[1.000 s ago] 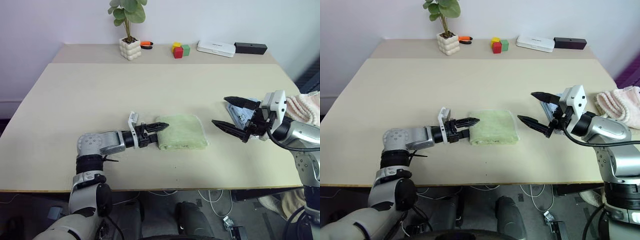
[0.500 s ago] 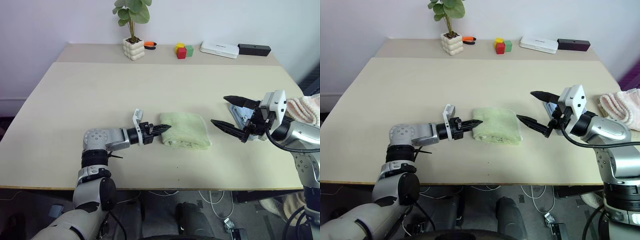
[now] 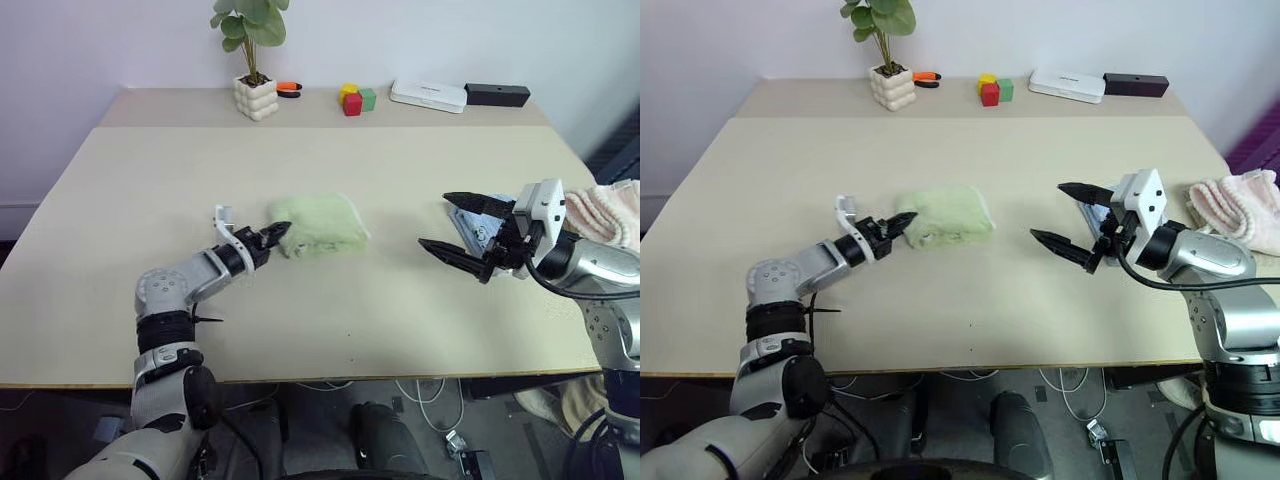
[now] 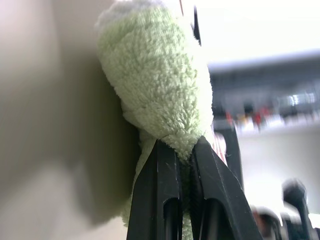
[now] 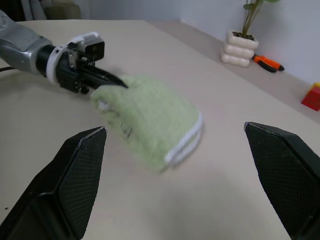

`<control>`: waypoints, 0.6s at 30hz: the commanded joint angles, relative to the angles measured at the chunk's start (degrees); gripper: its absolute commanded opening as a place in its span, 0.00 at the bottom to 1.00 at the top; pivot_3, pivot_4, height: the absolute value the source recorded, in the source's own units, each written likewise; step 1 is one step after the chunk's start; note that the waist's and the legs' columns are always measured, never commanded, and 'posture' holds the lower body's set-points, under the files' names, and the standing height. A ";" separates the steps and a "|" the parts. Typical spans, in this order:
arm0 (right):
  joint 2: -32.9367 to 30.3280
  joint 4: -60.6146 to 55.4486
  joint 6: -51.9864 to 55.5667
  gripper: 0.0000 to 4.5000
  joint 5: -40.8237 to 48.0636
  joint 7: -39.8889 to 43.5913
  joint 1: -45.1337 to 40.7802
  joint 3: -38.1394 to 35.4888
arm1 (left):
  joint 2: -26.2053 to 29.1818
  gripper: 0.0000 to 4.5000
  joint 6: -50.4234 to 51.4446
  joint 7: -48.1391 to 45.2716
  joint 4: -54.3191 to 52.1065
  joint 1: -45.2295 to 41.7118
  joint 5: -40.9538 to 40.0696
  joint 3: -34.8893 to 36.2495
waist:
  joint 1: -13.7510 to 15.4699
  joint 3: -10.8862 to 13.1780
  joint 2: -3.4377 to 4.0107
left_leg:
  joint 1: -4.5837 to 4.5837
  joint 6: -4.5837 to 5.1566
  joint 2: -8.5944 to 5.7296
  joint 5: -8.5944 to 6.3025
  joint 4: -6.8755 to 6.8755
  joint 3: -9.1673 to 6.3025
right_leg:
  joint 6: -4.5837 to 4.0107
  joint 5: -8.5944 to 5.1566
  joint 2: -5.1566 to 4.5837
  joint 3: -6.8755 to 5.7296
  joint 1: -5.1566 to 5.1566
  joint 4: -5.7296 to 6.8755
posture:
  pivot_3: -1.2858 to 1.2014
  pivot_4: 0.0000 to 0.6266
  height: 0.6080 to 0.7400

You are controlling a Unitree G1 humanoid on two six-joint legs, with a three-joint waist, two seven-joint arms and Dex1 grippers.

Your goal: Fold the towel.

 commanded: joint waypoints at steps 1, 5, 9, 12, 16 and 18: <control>0.51 0.95 -1.61 1.00 -0.32 0.70 -2.25 0.20 | 2.07 0.02 -8.50 1.82 -2.70 1.34 -0.20 5.70 | -0.03 0.00 -0.01 | 0.00 0.00 0.02 0.00 -0.02 0.00 | 0.00 0.00 0.02 0.00 -0.02 0.00 | 0.52 0.24 1.00; 0.80 1.50 -1.83 1.00 -0.18 1.58 -3.11 0.86 | 3.86 0.02 -16.17 3.34 -6.24 4.57 -0.91 10.27 | 0.14 0.01 -0.02 | -0.01 0.00 0.02 0.00 -0.07 0.02 | 0.01 0.01 0.01 0.00 -0.04 0.00 | 0.52 0.24 1.00; 0.43 1.25 -0.85 1.00 1.00 3.41 -2.75 1.00 | 4.00 0.02 -19.99 6.77 -9.35 7.66 -4.29 15.41 | 0.31 0.03 -0.05 | -0.01 0.00 0.02 0.00 -0.06 0.04 | 0.01 0.01 -0.01 0.00 -0.02 0.00 | 0.52 0.24 1.00; -0.37 1.45 -1.44 1.00 0.42 5.47 -1.76 1.16 | 3.39 0.02 -23.83 8.61 -11.71 10.05 -4.81 17.42 | 0.36 0.03 -0.06 | -0.01 0.00 0.02 0.00 -0.05 0.04 | 0.01 0.01 -0.02 0.00 0.00 -0.01 | 0.52 0.24 1.00; -1.21 3.76 -2.66 1.00 -0.72 7.70 -2.68 1.17 | 4.30 0.02 -26.52 8.46 -13.25 12.77 -4.84 17.67 | 0.26 0.03 -0.06 | -0.01 0.00 0.02 0.00 -0.04 0.04 | 0.00 0.00 -0.01 0.00 0.01 -0.01 | 0.52 0.24 1.00; -1.23 4.74 -3.06 1.00 -1.21 8.21 -3.44 1.46 | 4.26 0.02 -28.52 7.91 -13.56 13.39 -4.86 17.91 | 0.28 0.03 -0.07 | 0.00 0.00 0.02 0.00 -0.03 0.04 | 0.00 0.00 -0.01 0.00 0.01 -0.01 | 0.52 0.24 1.00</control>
